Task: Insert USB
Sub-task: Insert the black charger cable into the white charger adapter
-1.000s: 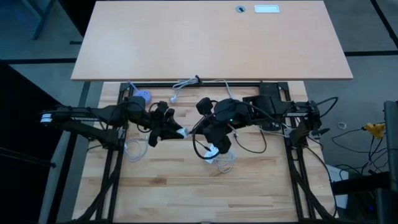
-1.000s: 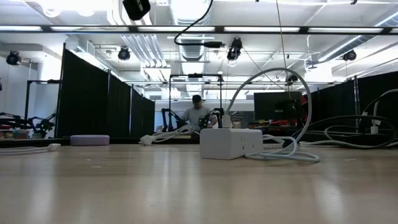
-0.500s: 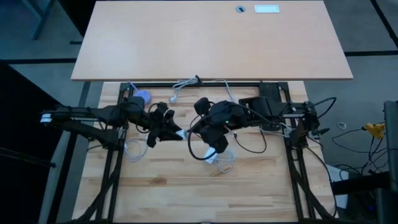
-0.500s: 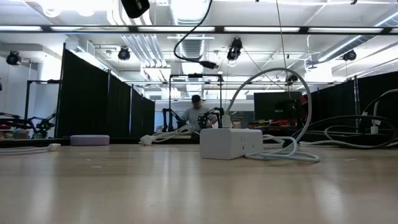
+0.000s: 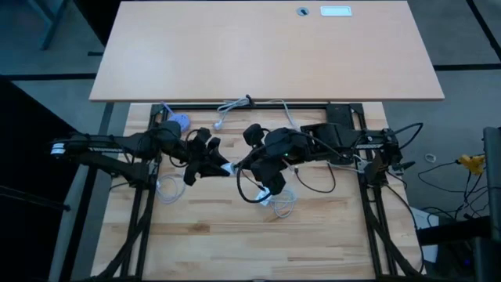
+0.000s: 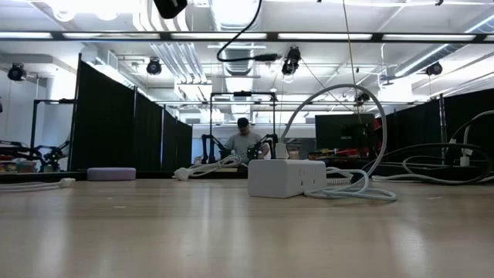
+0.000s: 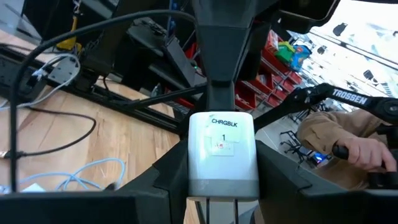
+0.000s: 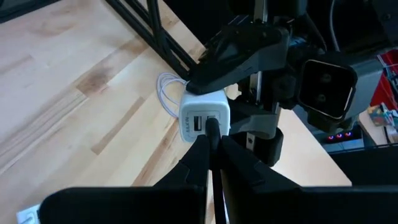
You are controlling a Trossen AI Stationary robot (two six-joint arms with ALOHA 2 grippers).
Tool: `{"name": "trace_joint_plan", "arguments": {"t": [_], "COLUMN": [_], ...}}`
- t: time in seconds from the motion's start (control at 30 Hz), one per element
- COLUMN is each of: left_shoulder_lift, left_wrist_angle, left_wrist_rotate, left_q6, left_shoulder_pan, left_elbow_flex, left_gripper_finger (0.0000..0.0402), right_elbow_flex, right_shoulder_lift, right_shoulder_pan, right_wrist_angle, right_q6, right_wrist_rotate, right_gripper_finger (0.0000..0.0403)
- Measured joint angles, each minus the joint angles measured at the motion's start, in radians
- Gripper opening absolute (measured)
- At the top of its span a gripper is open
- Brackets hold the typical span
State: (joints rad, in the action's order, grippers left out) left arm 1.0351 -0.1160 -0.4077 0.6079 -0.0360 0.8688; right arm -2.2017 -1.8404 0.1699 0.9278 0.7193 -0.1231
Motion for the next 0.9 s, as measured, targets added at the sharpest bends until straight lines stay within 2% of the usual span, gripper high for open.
{"name": "trace_joint_plan", "arguments": {"t": [0.47, 0.57, 0.77, 0.9], "left_shoulder_lift": [0.007, 0.006, 0.010, 0.028], "left_wrist_angle": [0.047, 0.037, 0.047, 0.055], "left_wrist_rotate": [0.006, 0.041, 0.132, 0.128], "left_q6": [0.002, -0.008, -0.107, -0.119], "left_shoulder_pan": [0.001, 0.000, -0.001, -0.002], "left_elbow_flex": [-0.002, 0.000, 0.000, 0.000], "left_gripper_finger": [0.0125, 0.0125, 0.0125, 0.0125], "right_elbow_flex": [0.001, 0.001, 0.000, 0.000], "right_shoulder_lift": [-0.034, -0.032, -0.022, -0.021], "right_shoulder_pan": [0.000, -0.001, -0.002, 0.002], "right_wrist_angle": [-0.003, -0.009, 0.002, 0.010], "right_q6": [-0.034, -0.074, -0.187, -0.197], "right_wrist_rotate": [0.018, 0.015, 0.020, 0.026], "right_gripper_finger": [0.0019, 0.0047, 0.0131, 0.0184]}}
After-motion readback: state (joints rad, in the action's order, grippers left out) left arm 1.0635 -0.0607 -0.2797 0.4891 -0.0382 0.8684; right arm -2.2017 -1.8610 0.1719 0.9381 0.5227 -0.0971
